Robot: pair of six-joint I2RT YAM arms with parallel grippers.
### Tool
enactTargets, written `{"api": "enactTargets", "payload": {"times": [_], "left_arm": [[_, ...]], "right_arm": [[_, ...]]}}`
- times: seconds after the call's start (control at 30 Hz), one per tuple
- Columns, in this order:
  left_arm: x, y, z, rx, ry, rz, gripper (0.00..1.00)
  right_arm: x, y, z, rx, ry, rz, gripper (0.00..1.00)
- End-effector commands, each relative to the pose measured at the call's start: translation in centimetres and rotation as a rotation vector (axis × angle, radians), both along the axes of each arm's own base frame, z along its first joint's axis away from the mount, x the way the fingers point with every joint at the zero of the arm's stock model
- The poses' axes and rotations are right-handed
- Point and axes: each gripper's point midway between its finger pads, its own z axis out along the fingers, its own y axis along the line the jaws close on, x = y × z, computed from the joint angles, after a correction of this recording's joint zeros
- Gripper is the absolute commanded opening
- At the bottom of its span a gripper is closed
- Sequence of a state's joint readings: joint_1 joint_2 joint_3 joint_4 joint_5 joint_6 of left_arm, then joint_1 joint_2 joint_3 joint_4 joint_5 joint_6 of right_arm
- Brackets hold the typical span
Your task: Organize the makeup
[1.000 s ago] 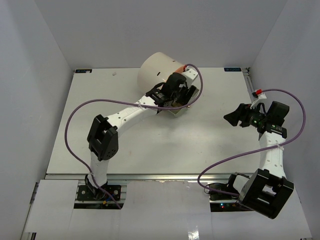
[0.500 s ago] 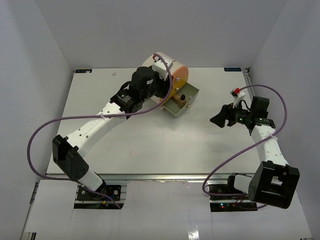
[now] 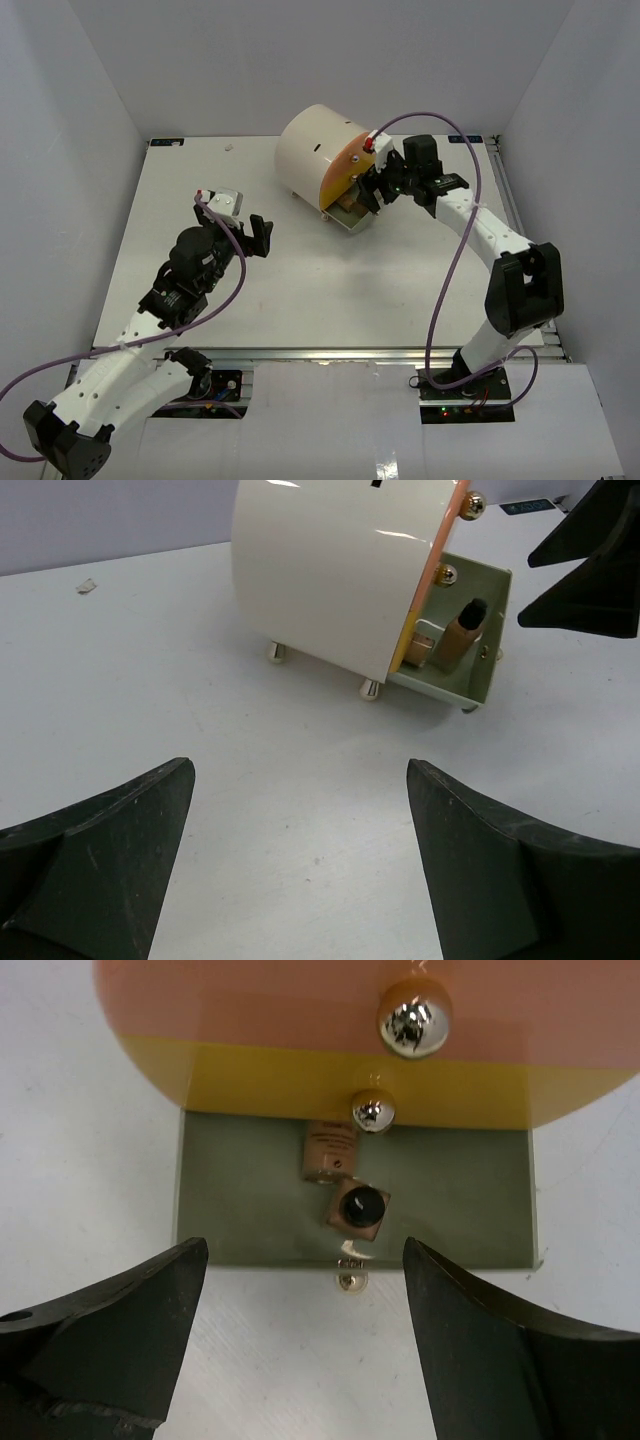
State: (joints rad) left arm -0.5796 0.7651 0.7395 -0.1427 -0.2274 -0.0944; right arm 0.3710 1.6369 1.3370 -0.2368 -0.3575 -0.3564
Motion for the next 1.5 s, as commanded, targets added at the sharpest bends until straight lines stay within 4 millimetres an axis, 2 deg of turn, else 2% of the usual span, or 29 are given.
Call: {"api": "enactTargets", "payload": {"times": [0.0, 0.33, 0.47, 0.57, 0.63, 0.77, 0.87, 1.03, 1.1, 1.17, 1.23, 1.37, 1.47], "left_arm": [[0.2, 1.0, 1.6, -0.029, -0.065, 0.052, 0.98], [-0.3, 1.2, 2.5, -0.046, -0.084, 0.047, 0.98], [-0.3, 1.3, 2.5, -0.044, -0.084, 0.050, 0.98], [-0.3, 1.3, 2.3, -0.041, -0.082, 0.052, 0.98], [-0.2, 1.3, 2.3, -0.041, -0.082, 0.052, 0.98], [-0.2, 1.3, 2.3, -0.040, -0.081, 0.051, 0.98], [-0.2, 1.2, 2.3, -0.040, -0.081, 0.048, 0.98], [-0.3, 1.1, 2.3, -0.041, -0.081, 0.045, 0.98], [-0.3, 1.2, 2.3, -0.041, -0.081, 0.045, 0.98], [-0.3, 1.2, 2.3, -0.041, -0.081, 0.046, 0.98], [-0.2, 1.2, 2.3, -0.040, -0.081, 0.045, 0.98], [-0.3, 1.2, 2.3, -0.041, -0.081, 0.045, 0.98], [-0.2, 1.2, 2.3, -0.038, -0.080, 0.045, 0.98]], "right_arm": [[3.4, 0.6, 0.4, -0.097, -0.100, -0.084, 0.80], [5.1, 0.4, -2.6, -0.160, -0.079, -0.140, 0.68], [5.8, 0.6, -4.2, -0.181, -0.060, -0.154, 0.66], [6.4, 0.7, -4.6, -0.186, -0.055, -0.165, 0.65], [6.5, 0.8, -5.2, -0.191, -0.046, -0.165, 0.62], [6.5, 0.7, -5.9, -0.203, -0.035, -0.168, 0.49], [6.5, 0.6, -6.1, -0.219, -0.042, -0.164, 0.36], [6.2, 0.8, -5.4, -0.253, -0.089, -0.148, 0.28], [5.7, 1.1, -5.2, -0.289, -0.129, -0.145, 0.27], [5.4, 1.5, -4.1, -0.315, -0.193, -0.136, 0.26], [4.9, 1.4, -4.2, -0.359, -0.232, -0.142, 0.25], [4.4, 2.3, -2.3, -0.438, -0.390, -0.137, 0.25], [4.1, 2.3, -2.0, -0.491, -0.459, -0.148, 0.24]]}}
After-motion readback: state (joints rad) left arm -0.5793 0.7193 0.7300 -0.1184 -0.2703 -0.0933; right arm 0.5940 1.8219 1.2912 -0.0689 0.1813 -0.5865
